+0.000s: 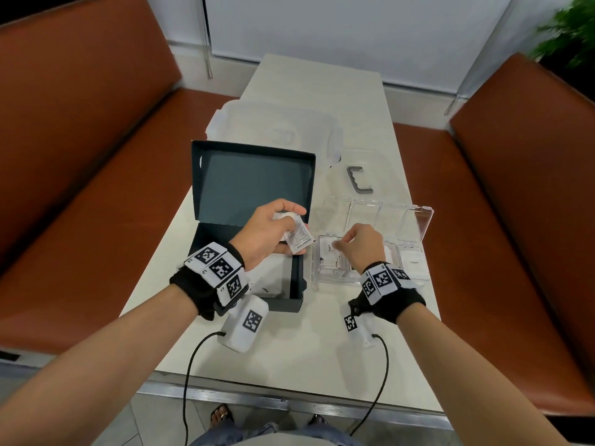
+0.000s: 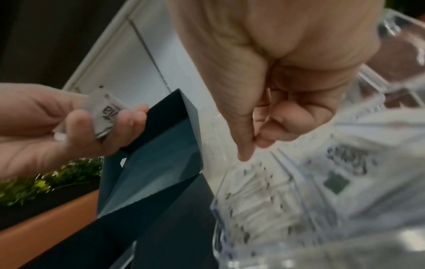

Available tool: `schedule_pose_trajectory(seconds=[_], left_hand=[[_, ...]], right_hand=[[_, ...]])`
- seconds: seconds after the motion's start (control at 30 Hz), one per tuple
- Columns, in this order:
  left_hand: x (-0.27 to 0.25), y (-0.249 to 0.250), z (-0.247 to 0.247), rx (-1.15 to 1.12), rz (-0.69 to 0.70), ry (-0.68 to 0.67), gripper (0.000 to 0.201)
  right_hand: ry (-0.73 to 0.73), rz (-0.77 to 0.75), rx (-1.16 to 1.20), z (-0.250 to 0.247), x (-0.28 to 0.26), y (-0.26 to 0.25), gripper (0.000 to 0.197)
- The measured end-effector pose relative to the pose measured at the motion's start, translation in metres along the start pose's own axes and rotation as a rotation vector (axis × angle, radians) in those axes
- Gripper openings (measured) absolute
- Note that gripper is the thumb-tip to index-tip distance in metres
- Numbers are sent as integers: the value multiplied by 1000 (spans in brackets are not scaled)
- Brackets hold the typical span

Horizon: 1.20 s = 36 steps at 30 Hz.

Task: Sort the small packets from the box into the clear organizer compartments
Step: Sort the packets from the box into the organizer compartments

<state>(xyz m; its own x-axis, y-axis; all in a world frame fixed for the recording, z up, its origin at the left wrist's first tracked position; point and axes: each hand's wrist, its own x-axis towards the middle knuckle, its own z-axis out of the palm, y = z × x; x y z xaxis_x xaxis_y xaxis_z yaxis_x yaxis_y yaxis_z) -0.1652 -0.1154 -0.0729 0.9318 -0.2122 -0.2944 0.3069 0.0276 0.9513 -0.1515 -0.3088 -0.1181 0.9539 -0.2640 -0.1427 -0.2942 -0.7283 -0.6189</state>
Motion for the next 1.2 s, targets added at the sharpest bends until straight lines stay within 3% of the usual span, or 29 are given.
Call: schedule_pose_trajectory(seconds=[0.1, 0.2, 0.27, 0.43, 0.53, 0.67, 0.73, 0.8, 0.93, 1.03, 1.1, 1.2], left_hand=[[2, 2, 5, -24, 19, 16, 32], [5, 5, 13, -21, 56, 39, 30], [5, 7, 19, -44, 80, 26, 26], [5, 13, 29, -126, 39, -29, 27], [4, 17, 33, -159, -60, -22, 35], [4, 16, 43, -146, -116, -98, 45], [4, 13, 46, -105, -88, -104, 38], [6, 12, 47, -64, -50, -88, 24], [10, 15, 43, 110, 55, -75, 23], [12, 17, 43, 339, 156, -108, 15], [14, 18, 47, 441, 190, -127, 13], [17, 17, 54, 483, 211, -121, 22]], right_hand=[[42, -126, 120, -16, -8, -12, 25], [-133, -175, 443, -29, -28, -28, 26], [-174, -223, 506, -34, -37, -33, 16], [131, -284, 519, -41, -35, -24, 8], [322, -432, 386, -44, -33, -13, 17], [468, -630, 151, -45, -39, -4, 17], [495, -691, 55, -45, -42, -1, 17], [470, -709, -2, -49, -43, 1, 21], [367, -604, 44, -59, -40, 4, 35], [281, -535, 153, -68, -37, 1, 27], [142, -506, 141, -72, -34, -1, 24], [25, -440, 129, -74, -26, 1, 19]])
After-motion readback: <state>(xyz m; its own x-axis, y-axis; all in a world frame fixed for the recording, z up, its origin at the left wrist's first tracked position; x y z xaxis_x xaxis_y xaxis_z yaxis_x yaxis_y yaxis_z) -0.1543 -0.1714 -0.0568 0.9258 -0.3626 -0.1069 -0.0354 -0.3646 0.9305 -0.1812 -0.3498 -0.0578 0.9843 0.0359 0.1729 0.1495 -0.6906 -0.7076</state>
